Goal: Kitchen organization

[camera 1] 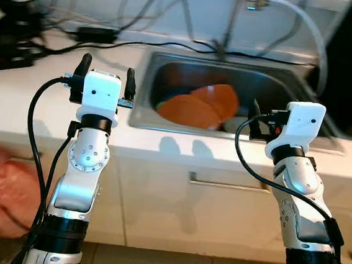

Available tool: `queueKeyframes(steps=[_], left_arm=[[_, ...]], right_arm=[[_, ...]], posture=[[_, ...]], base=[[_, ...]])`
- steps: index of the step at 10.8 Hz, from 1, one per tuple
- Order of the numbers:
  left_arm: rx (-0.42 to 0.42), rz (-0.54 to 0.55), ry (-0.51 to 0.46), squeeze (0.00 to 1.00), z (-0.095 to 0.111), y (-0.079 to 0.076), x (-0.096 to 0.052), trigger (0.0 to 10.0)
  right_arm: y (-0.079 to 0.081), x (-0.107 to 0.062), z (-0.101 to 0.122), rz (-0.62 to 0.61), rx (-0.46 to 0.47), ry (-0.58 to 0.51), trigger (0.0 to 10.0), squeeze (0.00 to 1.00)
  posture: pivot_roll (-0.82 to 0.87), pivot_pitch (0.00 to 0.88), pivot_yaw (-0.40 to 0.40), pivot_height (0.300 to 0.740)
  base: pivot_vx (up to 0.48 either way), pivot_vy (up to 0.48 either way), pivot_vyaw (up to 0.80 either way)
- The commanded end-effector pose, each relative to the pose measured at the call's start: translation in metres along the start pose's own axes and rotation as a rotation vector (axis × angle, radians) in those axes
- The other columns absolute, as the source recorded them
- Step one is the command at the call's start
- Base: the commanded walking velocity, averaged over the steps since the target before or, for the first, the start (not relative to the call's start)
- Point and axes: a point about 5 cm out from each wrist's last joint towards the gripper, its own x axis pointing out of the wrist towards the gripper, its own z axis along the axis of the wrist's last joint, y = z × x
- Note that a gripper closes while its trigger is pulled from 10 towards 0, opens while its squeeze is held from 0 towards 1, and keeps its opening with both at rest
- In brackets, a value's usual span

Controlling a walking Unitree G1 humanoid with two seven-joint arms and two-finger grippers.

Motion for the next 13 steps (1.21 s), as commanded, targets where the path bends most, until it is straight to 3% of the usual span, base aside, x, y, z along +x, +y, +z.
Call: queueKeyframes(steps=[1, 7, 13], left_arm=[[-0.001, 0.006, -0.013, 0.00, 0.0047, -0.0014, 0.0030, 10.0], [0.008, 0.007, -0.005, 0.00, 0.0030, -0.0022, 0.0026, 10.0], [0.014, 0.007, 0.000, 0.00, 0.0020, -0.0035, 0.0043, 10.0]], right_arm=[[-0.0035, 0.0023, 0.0012, -0.021, -0.015, -0.001, 10.0, 0.00], [-0.0046, 0.0017, -0.0034, -0.036, -0.014, 0.016, 10.0, 0.00], [-0.0031, 0.0034, -0.0052, -0.040, -0.010, 0.019, 10.0, 0.00]], posture=[[0.09, 0.000, -0.016, 0.740], [0.09, 0.000, -0.011, 0.740], [0.09, 0.000, -0.006, 0.740]], base=[[0.000, 0.000, 0.00], [-0.040, 0.000, 0.00], [-0.274, 0.000, 0.00]])
